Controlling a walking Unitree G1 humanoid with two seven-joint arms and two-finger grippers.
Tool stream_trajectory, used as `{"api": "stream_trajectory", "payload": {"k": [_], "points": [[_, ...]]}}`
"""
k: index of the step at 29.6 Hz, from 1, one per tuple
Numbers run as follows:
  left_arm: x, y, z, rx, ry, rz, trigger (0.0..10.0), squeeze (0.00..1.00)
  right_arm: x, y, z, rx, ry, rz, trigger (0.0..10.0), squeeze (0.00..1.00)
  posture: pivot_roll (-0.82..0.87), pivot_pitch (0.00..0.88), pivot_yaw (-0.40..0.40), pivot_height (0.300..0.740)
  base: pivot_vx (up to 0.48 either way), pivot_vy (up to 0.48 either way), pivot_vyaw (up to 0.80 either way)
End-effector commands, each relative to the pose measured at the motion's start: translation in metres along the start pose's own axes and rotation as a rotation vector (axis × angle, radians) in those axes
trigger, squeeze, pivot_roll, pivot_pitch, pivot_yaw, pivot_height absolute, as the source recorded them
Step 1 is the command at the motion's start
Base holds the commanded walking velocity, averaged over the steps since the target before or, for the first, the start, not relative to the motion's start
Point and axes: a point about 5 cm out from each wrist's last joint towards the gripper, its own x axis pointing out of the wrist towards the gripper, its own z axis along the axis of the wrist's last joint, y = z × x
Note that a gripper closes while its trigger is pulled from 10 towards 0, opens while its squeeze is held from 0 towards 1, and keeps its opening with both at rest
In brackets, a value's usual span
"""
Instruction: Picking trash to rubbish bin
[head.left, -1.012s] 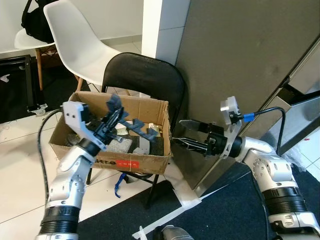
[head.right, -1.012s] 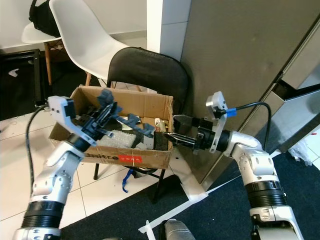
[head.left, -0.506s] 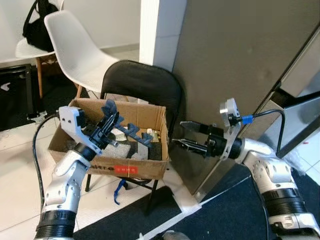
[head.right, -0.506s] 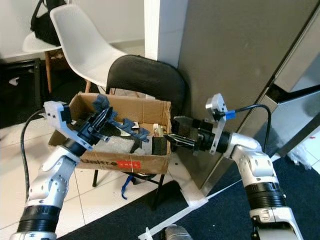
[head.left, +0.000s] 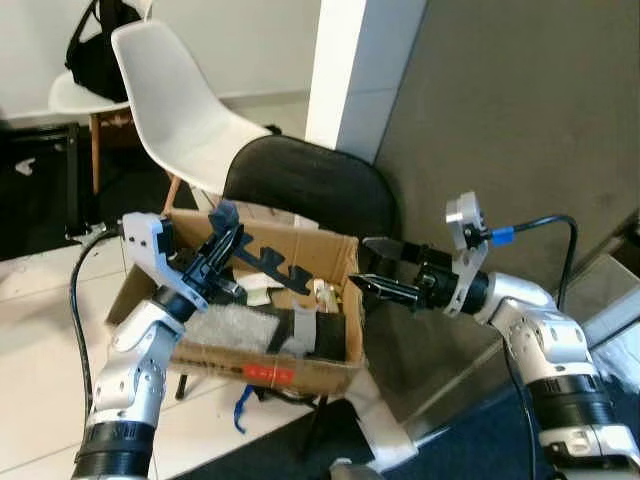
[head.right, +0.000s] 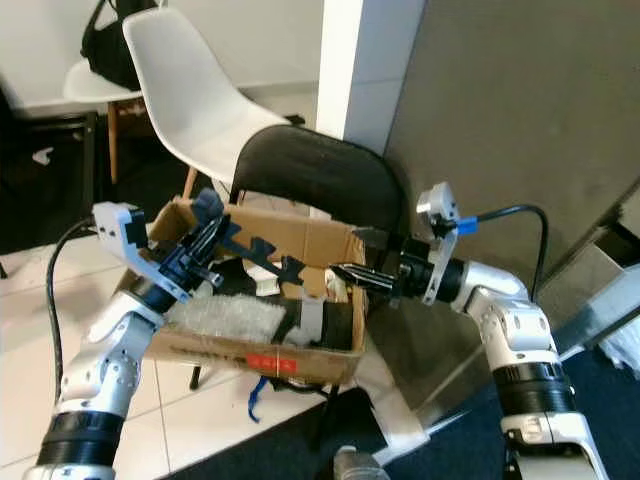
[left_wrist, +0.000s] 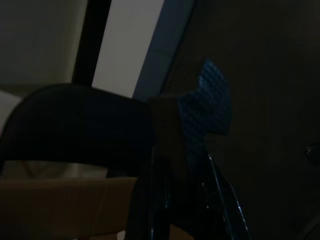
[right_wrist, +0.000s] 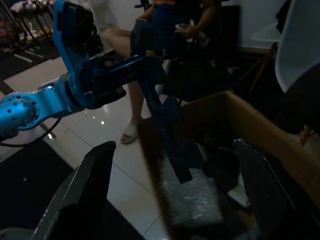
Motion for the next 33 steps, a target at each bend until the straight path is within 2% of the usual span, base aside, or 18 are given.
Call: {"api": "stream_trajectory", "payload": {"k": [1, 8, 12, 25, 26, 27, 28, 29, 33], "points": [[0.005, -0.007, -0.002, 0.011, 0.011, -0.031, 10.0, 0.0, -0.003, 0.003, 0.003, -0.016, 0.007, 0.029, 10.0, 0.0, -0.02, 0.0, -0.049, 0.74, 0.341, 0.0, 0.8], [0.005, -0.007, -0.006, -0.012, 0.043, -0.015, 10.0, 0.0, -0.004, 0.002, 0.002, -0.041, 0.02, 0.02, 10.0, 0.0, -0.02, 0.0, -0.048, 0.74, 0.184, 0.0, 0.8], [0.005, -0.006, -0.008, -0.008, 0.064, -0.024, 10.0, 0.0, -0.004, -0.002, 0.001, -0.039, 0.043, -0.008, 10.0, 0.0, -0.01, 0.0, -0.049, 0.74, 0.0, 0.0, 0.0], [0.004, -0.009, -0.012, -0.002, 0.094, -0.043, 10.0, 0.0, -0.005, 0.001, 0.0, -0.049, 0.063, 0.016, 10.0, 0.0, -0.01, 0.0, -0.055, 0.74, 0.0, 0.0, 0.0], [0.004, -0.01, -0.012, -0.007, 0.093, -0.047, 10.0, 0.42, -0.005, 0.002, 0.0, -0.049, 0.064, 0.016, 10.0, 0.0, -0.02, 0.0, -0.053, 0.74, 0.0, 0.0, 0.0], [0.004, -0.01, -0.013, -0.015, 0.091, -0.051, 10.0, 0.9, -0.005, 0.002, 0.0, -0.05, 0.066, 0.016, 10.0, 0.0, -0.02, 0.0, -0.053, 0.74, 0.0, 0.0, 0.0], [0.004, -0.01, -0.013, -0.019, 0.09, -0.054, 10.0, 0.9, -0.005, 0.001, 0.0, -0.05, 0.067, 0.016, 10.0, 0.0, -0.02, 0.0, -0.053, 0.74, 0.0, 0.0, 0.0], [0.004, -0.011, -0.013, -0.022, 0.089, -0.06, 10.0, 1.0, -0.005, 0.001, 0.0, -0.05, 0.068, 0.017, 10.0, 0.0, -0.02, 0.0, -0.053, 0.74, 0.0, 0.0, 0.0], [0.004, -0.013, -0.013, -0.022, 0.089, -0.067, 10.0, 1.0, -0.006, 0.002, -0.001, -0.048, 0.073, 0.022, 10.0, 0.0, -0.02, 0.0, -0.052, 0.74, 0.0, 0.0, 0.0]]}}
